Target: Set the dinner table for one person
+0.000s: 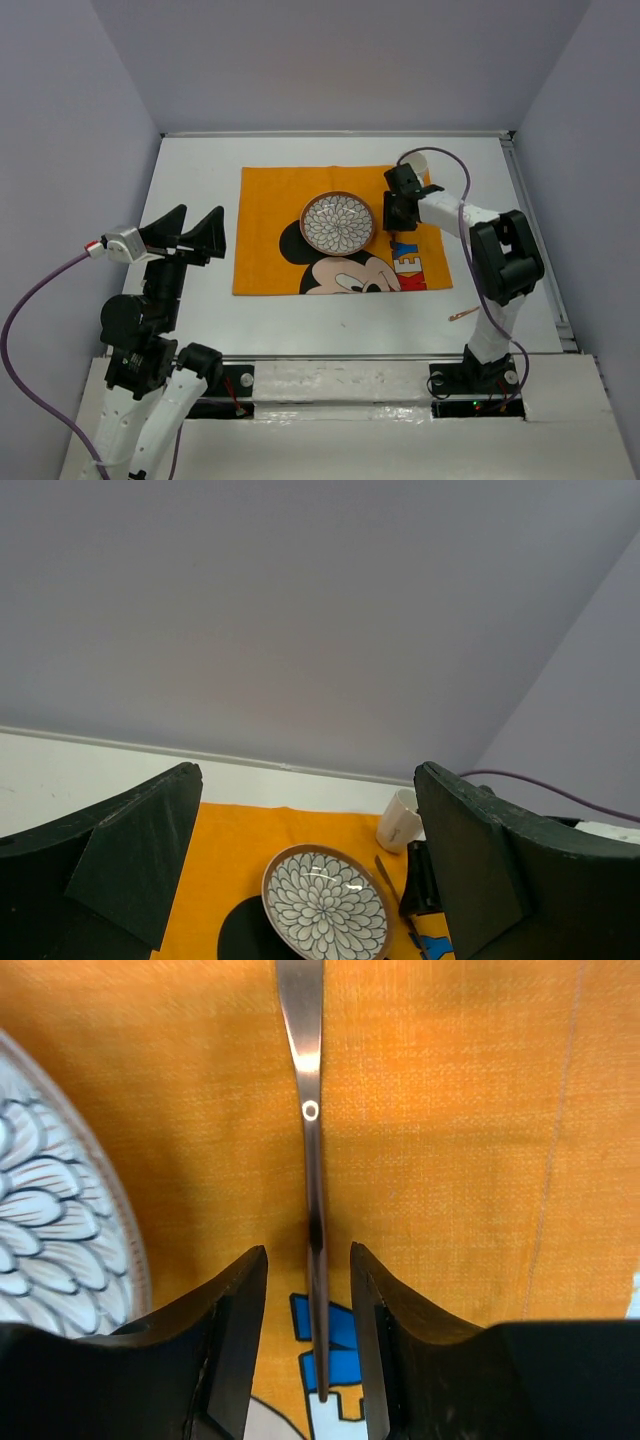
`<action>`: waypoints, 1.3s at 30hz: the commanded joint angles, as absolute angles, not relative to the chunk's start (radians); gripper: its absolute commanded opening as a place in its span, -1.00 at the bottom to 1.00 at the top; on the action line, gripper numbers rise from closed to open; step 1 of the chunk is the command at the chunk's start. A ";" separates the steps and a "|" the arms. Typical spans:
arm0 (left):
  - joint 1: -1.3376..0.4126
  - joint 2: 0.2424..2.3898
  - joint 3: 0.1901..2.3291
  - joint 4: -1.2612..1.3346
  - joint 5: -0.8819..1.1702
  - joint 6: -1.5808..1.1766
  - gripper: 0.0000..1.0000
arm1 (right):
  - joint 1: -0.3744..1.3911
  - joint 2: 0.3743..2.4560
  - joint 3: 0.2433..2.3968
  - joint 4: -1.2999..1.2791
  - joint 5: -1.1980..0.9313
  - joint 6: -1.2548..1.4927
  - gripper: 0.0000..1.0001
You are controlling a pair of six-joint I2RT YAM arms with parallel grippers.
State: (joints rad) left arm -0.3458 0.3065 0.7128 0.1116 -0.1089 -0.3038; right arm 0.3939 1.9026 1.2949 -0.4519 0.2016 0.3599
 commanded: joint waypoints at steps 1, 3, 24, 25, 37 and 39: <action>-0.342 0.316 0.712 0.152 -0.087 -0.299 0.98 | 0.396 1.752 1.299 -0.417 0.221 0.391 -0.11; -0.342 0.305 0.712 0.153 -0.083 -0.301 0.98 | 0.382 1.657 1.251 -0.417 0.250 0.429 -0.11; -0.554 0.095 0.732 0.123 -0.190 -0.255 0.98 | -0.207 1.006 0.630 -0.784 0.423 0.982 0.50; -0.570 0.092 0.732 0.123 -0.193 -0.253 0.98 | -0.207 1.025 0.630 -0.779 0.428 0.997 0.49; -0.601 0.063 0.730 0.110 -0.225 -0.239 0.98 | -0.236 1.293 0.572 -0.601 0.342 1.083 0.09; -0.604 0.067 0.730 0.109 -0.224 -0.238 0.98 | -0.236 1.319 0.580 -0.582 0.345 1.085 0.00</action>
